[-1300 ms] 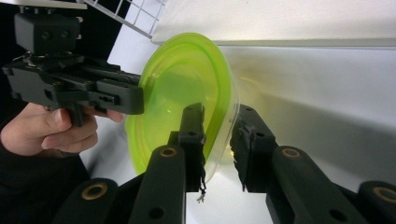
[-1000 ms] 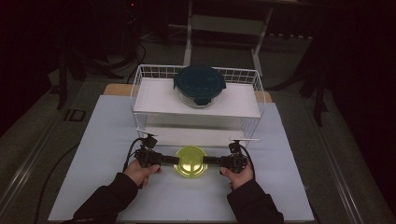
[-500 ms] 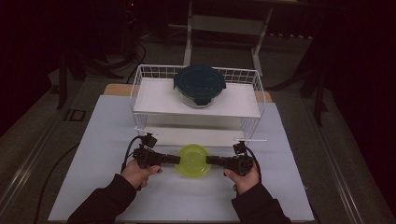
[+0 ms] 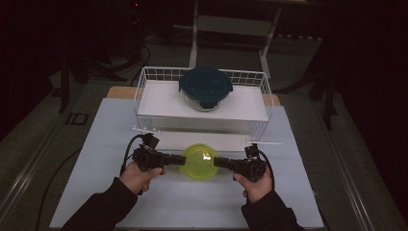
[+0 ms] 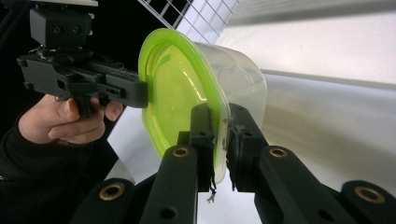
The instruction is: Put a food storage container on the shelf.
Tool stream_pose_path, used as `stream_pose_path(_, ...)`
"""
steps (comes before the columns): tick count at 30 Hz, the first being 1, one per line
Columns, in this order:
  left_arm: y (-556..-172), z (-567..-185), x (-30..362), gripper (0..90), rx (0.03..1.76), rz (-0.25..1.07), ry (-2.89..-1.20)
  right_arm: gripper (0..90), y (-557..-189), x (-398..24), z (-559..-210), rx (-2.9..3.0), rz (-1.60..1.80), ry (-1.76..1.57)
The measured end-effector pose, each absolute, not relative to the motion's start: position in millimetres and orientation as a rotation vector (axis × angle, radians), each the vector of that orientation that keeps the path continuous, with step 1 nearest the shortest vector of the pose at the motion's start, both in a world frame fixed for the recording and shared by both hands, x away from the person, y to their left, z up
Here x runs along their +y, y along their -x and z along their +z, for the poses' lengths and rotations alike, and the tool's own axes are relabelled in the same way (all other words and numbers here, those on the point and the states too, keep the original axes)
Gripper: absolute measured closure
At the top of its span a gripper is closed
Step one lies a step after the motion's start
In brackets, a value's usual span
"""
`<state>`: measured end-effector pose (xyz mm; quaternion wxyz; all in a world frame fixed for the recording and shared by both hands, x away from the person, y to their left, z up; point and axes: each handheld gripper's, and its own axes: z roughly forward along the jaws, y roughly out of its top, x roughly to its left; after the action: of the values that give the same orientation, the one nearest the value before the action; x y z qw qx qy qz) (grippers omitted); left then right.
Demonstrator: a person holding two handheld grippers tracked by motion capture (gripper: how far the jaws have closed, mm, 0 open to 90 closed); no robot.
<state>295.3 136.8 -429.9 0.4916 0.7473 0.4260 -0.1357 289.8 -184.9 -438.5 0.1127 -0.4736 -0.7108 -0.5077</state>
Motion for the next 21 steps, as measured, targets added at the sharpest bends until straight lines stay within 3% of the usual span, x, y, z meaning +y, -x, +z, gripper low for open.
stream_pose_path(21,-286.5,-362.6,133.9,82.4,0.939,-0.241,-1.769,81.4,-283.6,-192.8,-378.0,-2.088,-1.656,1.335)
